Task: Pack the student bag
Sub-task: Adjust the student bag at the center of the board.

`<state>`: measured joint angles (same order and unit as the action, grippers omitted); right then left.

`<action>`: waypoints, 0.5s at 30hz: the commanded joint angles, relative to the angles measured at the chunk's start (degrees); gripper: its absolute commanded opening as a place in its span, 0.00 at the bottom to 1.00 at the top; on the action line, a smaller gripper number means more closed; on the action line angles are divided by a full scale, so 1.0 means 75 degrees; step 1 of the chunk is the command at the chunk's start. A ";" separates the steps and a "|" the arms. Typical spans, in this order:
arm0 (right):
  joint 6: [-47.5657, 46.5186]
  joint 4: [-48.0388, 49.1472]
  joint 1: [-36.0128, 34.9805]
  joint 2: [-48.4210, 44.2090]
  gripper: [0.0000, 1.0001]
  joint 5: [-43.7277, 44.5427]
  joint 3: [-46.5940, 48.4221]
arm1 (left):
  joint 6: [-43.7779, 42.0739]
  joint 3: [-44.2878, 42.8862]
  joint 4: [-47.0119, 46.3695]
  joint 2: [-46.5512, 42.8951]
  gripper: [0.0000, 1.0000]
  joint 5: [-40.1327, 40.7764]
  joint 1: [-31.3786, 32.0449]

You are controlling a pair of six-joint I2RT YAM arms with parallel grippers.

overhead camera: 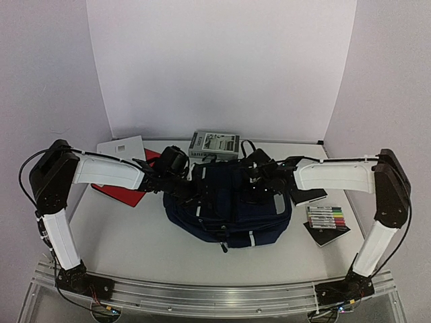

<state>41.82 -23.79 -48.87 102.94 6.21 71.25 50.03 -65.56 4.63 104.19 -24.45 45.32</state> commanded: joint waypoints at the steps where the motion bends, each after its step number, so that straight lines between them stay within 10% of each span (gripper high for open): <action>1: -0.0045 -0.0155 0.0448 -0.0979 0.20 0.0313 -0.0186 | 0.0068 -0.0358 -0.0521 0.0446 0.54 -0.0412 -0.0030; 15: -0.0296 -0.0144 0.1765 -0.2631 0.23 0.0418 -0.1276 | -0.0169 -0.1532 -0.1242 0.1469 0.55 -0.1290 0.0425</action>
<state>40.49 -24.62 -35.78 86.62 8.07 62.90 50.22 -72.83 -1.23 113.70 -31.26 47.04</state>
